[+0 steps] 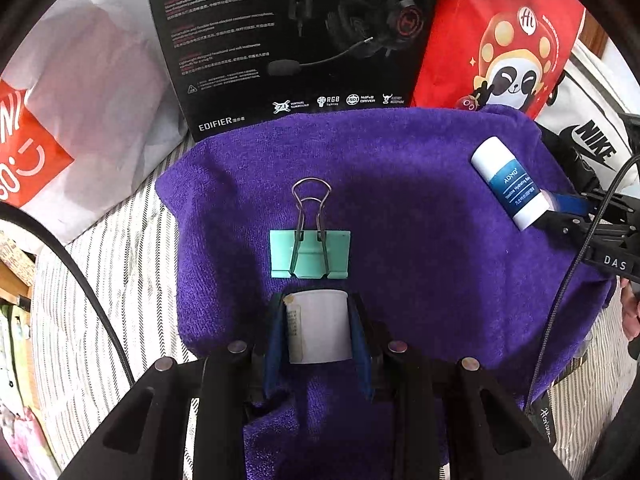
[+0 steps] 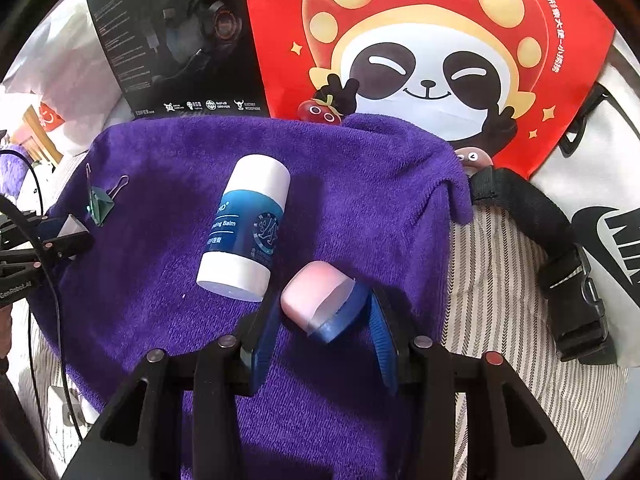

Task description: Organize rigid objects

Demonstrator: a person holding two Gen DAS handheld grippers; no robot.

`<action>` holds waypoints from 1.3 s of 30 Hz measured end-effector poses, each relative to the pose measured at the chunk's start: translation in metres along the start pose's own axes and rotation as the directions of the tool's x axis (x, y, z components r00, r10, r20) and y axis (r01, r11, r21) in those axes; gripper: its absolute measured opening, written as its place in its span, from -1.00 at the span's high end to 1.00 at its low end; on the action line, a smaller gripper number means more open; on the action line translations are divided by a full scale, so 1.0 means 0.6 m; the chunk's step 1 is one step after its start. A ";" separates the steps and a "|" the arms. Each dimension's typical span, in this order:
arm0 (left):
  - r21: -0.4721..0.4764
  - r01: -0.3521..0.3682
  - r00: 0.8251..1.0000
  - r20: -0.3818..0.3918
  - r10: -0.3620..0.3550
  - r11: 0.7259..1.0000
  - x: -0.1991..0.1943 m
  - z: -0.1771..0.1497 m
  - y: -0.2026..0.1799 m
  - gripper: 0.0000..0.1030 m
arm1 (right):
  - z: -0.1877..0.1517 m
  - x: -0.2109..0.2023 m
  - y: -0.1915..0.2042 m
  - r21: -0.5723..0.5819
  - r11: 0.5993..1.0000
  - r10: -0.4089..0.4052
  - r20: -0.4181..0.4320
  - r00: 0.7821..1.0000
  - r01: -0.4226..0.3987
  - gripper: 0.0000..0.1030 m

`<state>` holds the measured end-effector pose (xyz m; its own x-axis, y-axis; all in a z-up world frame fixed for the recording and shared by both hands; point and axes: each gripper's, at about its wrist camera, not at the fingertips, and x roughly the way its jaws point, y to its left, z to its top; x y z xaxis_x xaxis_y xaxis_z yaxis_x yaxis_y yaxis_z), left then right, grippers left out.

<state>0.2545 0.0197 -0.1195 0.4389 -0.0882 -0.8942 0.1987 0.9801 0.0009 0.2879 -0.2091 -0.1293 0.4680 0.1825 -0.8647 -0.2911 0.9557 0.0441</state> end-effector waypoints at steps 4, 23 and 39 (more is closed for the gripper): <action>0.011 0.004 1.000 -0.003 -0.004 1.000 -0.001 0.001 -0.005 0.38 | -0.005 -0.006 -0.006 -0.005 1.000 0.011 -0.005 1.000 -0.011 0.04; 0.061 -0.058 0.997 -0.038 0.061 0.996 -0.033 -0.007 -0.061 0.03 | -0.002 -0.090 -0.022 0.025 0.999 0.023 0.054 0.998 -0.024 -0.24; -0.016 0.068 0.998 0.012 -0.068 0.998 -0.155 -0.162 -0.113 -0.14 | -0.047 -0.230 0.049 0.001 1.000 0.018 0.179 0.984 -0.019 -0.39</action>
<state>0.1149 -0.0213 -0.0798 0.4346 -0.1568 -0.8869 0.2140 0.9745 -0.0674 0.1912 -0.2129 -0.0226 0.6043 0.2385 -0.7602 -0.2992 0.9522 0.0609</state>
